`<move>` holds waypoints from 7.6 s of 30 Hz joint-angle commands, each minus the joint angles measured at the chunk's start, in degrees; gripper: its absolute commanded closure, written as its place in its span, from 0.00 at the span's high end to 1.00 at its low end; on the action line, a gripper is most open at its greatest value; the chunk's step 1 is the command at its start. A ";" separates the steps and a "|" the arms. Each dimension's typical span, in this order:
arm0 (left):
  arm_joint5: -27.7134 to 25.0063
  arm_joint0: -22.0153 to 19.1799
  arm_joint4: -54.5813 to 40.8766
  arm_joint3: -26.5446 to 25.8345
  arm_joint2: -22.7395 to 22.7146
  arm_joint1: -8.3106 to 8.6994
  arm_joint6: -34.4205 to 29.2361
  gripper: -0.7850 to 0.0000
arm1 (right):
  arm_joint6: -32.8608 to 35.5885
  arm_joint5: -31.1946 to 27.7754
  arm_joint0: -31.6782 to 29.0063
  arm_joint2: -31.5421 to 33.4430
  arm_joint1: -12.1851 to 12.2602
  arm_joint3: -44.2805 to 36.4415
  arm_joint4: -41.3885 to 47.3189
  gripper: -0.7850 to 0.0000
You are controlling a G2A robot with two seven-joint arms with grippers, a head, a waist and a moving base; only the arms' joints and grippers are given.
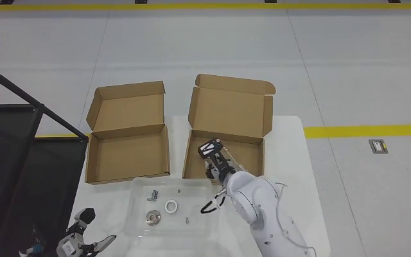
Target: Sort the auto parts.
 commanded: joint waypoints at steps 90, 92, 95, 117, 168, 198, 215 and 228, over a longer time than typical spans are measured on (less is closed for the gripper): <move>2.11 -0.44 -2.78 -0.37 -0.41 -0.50 -1.71 1.00 | 23.30 31.35 6.81 -23.21 -9.34 22.90 0.75 0.49; 2.13 -0.44 -3.00 -0.35 -0.47 -0.53 -1.79 1.00 | 23.00 32.00 7.36 -23.17 -9.75 24.48 1.04 0.49; 2.15 -0.45 -3.11 -0.40 -0.54 -0.58 -1.95 1.00 | 22.76 32.89 8.06 -23.42 -10.42 26.36 1.37 0.46; 2.01 -0.65 -3.03 -0.42 -0.63 -0.92 -2.17 1.00 | 19.75 33.98 12.91 -22.63 -14.41 39.77 6.46 0.37; 2.25 -0.99 -2.58 -0.35 -0.58 -1.37 -2.25 1.00 | 4.39 25.16 -8.15 -3.45 -9.20 -1.96 -11.02 0.00; 2.25 -0.99 -2.58 -0.35 -0.58 -1.37 -2.25 1.00 | -2.97 31.13 19.95 18.14 -7.76 44.06 3.52 0.00; 2.25 -0.99 -2.58 -0.35 -0.58 -1.37 -2.25 1.00 | -4.22 34.52 6.72 13.97 -7.56 21.71 0.00 0.61; 0.21 0.23 8.36 -7.25 -1.02 -1.14 -3.54 1.00 | -11.41 21.69 -18.68 7.38 -5.96 -12.50 -4.88 0.50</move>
